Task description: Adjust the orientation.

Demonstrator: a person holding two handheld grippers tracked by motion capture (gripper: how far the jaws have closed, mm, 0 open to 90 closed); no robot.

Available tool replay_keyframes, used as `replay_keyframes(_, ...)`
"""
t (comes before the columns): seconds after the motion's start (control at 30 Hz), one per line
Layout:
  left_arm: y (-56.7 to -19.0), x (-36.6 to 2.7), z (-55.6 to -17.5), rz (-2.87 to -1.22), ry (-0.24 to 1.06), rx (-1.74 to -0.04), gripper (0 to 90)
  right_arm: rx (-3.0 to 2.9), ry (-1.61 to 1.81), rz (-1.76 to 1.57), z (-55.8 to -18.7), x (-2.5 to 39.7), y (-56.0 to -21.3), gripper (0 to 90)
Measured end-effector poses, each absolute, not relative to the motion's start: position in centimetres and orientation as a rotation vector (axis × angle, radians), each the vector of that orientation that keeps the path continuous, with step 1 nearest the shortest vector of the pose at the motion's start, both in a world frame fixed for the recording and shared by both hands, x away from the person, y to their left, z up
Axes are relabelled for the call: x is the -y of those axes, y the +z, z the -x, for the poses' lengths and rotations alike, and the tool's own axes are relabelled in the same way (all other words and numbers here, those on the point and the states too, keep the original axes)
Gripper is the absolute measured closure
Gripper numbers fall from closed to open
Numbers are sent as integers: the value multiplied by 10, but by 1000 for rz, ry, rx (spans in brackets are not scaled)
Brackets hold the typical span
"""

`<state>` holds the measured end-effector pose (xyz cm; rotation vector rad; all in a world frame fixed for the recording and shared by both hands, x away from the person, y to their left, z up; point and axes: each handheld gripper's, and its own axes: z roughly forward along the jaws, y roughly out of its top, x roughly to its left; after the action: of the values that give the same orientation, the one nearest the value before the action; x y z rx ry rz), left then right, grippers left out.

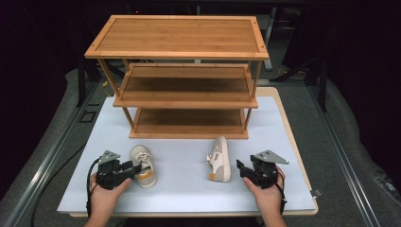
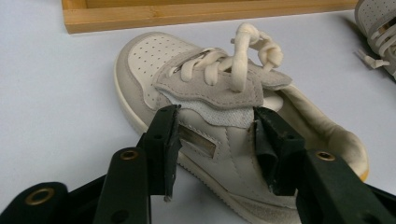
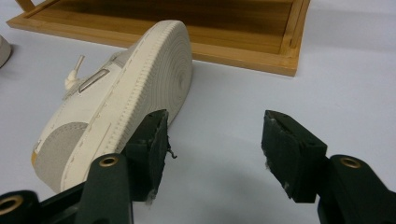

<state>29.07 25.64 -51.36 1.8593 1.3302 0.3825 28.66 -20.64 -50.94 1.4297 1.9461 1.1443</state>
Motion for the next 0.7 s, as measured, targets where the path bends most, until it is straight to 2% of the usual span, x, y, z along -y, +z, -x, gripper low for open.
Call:
replay_keyframes(0.43,-514,-239,-306,-1915,335,-1215,560,-1951,1156,-1394,-286,193,-504,408)
replay_keyframes(0.7,-515,-211,-313,-1954,292,-1130,561,-1980,1173,-1378,-286,181,-503,403)
